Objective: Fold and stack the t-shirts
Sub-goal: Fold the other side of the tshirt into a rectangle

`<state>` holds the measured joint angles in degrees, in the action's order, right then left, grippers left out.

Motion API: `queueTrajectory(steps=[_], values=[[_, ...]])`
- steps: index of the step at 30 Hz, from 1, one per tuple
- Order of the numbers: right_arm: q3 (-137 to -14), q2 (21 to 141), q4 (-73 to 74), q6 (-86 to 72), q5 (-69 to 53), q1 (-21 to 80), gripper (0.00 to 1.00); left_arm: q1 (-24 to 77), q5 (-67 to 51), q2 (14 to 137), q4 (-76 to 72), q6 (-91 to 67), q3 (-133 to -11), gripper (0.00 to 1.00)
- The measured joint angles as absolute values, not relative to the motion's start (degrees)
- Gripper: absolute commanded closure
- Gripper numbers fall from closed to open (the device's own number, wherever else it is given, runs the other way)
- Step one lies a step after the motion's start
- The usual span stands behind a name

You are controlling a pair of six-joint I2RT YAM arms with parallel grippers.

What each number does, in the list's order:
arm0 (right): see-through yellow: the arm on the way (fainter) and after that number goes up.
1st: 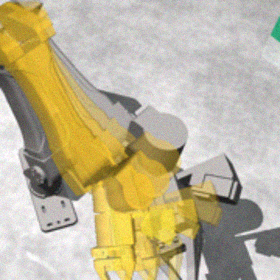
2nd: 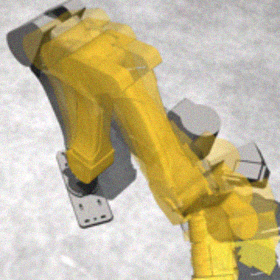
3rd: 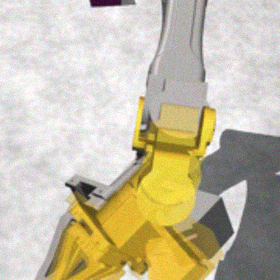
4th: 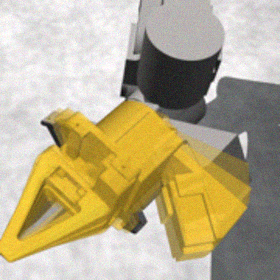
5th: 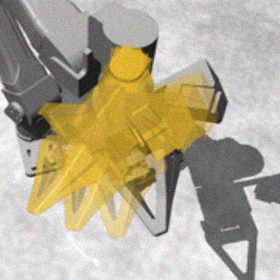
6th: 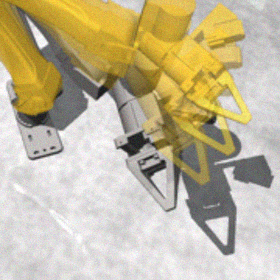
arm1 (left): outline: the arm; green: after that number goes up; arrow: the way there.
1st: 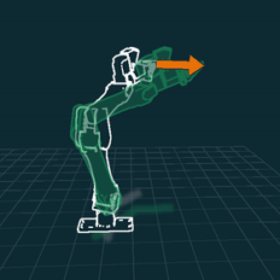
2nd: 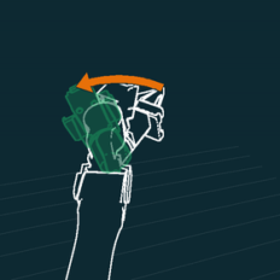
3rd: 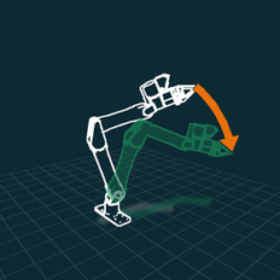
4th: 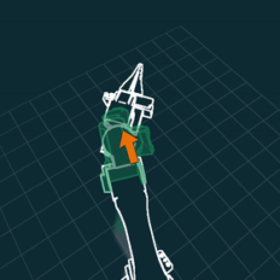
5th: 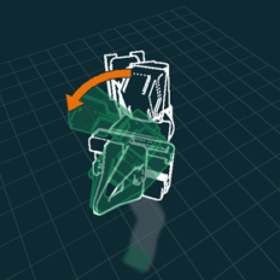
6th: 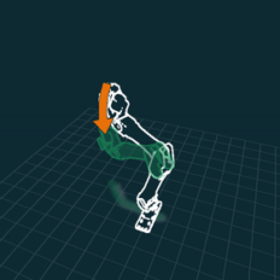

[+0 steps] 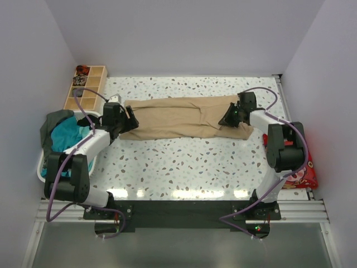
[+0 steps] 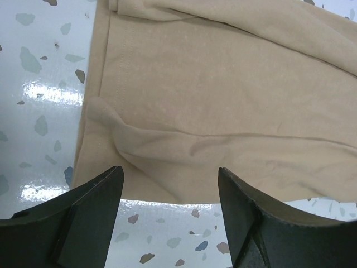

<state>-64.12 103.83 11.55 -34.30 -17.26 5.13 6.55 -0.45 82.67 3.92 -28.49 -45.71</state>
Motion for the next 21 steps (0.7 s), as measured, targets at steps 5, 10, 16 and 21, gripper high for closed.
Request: queueTrajectory(steps=[5, 10, 16, 21], values=[[-64.62, 104.51, 11.64, -34.52, -17.58, 5.13, 0.53, 6.55, -0.43, 82.94, 3.97, -28.47, -45.71, 0.26], [-64.58, 103.31, 12.19, -33.63, -17.17, 5.13, 0.50, 6.55, -0.43, 82.94, 3.95, -28.45, -45.71, 0.26], [-63.00, 100.42, 12.67, -33.32, -16.19, 5.13, 0.49, 6.55, -0.47, 82.94, 3.97, -28.45, -45.71, 0.26], [-60.55, 100.14, 12.71, -33.41, -16.08, 5.13, 0.50, 6.55, -0.47, 82.94, 3.95, -28.45, -45.71, 0.26]])
